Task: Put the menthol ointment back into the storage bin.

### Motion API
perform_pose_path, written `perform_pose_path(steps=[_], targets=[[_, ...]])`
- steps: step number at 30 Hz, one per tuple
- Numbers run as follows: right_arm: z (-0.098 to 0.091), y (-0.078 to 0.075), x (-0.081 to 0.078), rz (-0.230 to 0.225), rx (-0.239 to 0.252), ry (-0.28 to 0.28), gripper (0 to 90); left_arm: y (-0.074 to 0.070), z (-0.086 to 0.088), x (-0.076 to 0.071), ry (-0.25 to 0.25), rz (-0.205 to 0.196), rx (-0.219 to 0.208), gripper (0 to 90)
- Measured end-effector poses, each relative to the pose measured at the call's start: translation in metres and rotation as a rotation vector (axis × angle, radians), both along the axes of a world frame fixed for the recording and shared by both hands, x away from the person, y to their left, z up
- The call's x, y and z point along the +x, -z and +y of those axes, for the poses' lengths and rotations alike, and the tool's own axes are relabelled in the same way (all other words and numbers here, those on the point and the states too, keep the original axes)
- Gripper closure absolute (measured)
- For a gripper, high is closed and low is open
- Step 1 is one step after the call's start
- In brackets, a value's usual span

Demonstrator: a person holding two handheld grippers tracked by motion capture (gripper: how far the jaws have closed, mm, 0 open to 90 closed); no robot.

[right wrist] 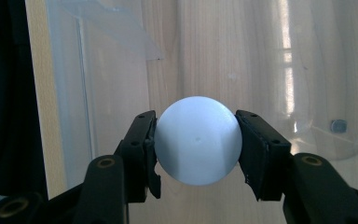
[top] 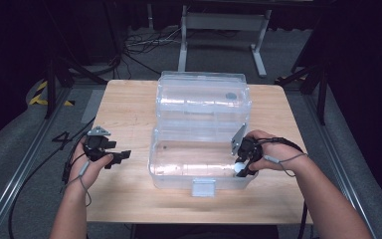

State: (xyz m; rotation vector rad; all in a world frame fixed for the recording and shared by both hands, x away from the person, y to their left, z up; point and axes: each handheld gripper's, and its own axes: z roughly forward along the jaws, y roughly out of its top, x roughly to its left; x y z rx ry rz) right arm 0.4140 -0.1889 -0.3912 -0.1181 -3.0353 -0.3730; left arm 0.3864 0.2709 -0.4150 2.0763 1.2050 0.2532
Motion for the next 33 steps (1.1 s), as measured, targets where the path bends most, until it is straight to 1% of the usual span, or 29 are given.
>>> perform_pose_path(steps=[2,7,8,11,19,21,23,26,27,30,33], targets=[[0.001,0.001,0.0,0.003,-0.01,0.001,50.8,0.0,0.0,0.0,0.0,0.002,0.002,27.3],[0.002,0.006,0.0,0.005,-0.02,-0.006,50.8,0.001,0.0,0.0,-0.001,0.004,-0.001,27.3],[0.002,0.006,0.0,0.006,-0.023,-0.001,50.8,0.001,0.001,0.0,0.0,-0.001,0.003,27.3],[0.003,0.008,0.0,0.007,-0.027,-0.004,50.8,0.001,0.001,0.0,0.0,0.0,0.004,27.2],[0.005,0.009,-0.001,-0.008,-0.049,-0.003,50.7,0.001,0.001,0.0,-0.001,0.004,0.003,27.3],[0.006,0.009,-0.002,-0.018,-0.059,-0.004,50.7,0.001,0.0,0.0,0.0,0.006,0.002,27.3],[0.007,0.009,-0.002,-0.022,-0.058,-0.002,50.7,0.001,0.0,0.0,0.0,0.008,0.004,27.2],[0.009,0.008,-0.003,-0.022,-0.076,-0.001,50.7,0.002,0.0,0.0,-0.001,0.009,-0.001,27.2],[0.009,0.009,-0.003,-0.03,-0.077,-0.008,50.7,0.002,0.001,0.0,-0.001,0.009,-0.001,27.2],[0.011,0.009,-0.003,-0.032,-0.087,-0.011,50.6,0.002,0.001,0.001,-0.002,0.005,0.003,27.3],[0.012,0.009,-0.004,-0.03,-0.086,-0.016,50.6,0.002,0.001,0.0,-0.005,0.009,-0.004,27.2]])
